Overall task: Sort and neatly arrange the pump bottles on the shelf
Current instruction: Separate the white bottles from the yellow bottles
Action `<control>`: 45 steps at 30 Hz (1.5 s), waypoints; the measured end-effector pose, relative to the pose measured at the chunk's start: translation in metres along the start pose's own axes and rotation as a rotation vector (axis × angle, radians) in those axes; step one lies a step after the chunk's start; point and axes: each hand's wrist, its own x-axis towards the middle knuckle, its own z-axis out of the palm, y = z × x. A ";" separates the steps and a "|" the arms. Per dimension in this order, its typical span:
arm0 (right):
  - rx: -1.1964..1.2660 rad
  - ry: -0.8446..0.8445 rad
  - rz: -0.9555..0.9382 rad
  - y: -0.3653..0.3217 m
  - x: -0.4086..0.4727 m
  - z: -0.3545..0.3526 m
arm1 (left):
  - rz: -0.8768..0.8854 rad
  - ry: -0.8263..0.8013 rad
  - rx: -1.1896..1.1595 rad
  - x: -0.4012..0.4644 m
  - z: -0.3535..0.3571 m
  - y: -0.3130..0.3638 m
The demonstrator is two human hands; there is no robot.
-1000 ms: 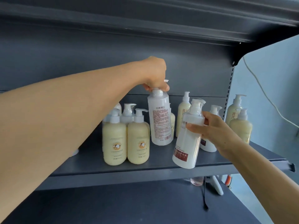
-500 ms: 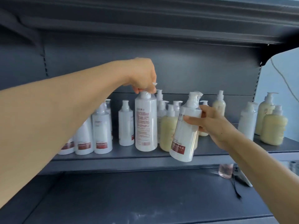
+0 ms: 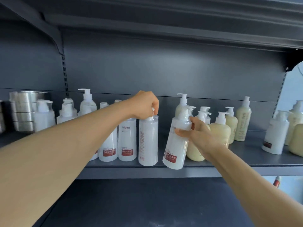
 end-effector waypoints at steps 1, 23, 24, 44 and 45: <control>-0.002 -0.010 0.004 0.003 0.005 0.002 | 0.003 0.006 -0.004 0.003 0.002 -0.003; 0.006 -0.232 -0.019 0.037 0.057 0.012 | -0.127 0.033 0.092 0.033 0.013 -0.011; 0.003 -0.236 -0.018 0.037 0.056 0.010 | -0.128 0.036 0.096 0.034 0.014 -0.010; 0.026 -0.302 0.032 0.040 0.056 0.011 | -0.053 -0.064 -0.128 0.040 0.005 -0.038; -0.029 -0.275 0.035 0.041 0.054 0.013 | -0.049 -0.064 -0.119 0.040 0.005 -0.037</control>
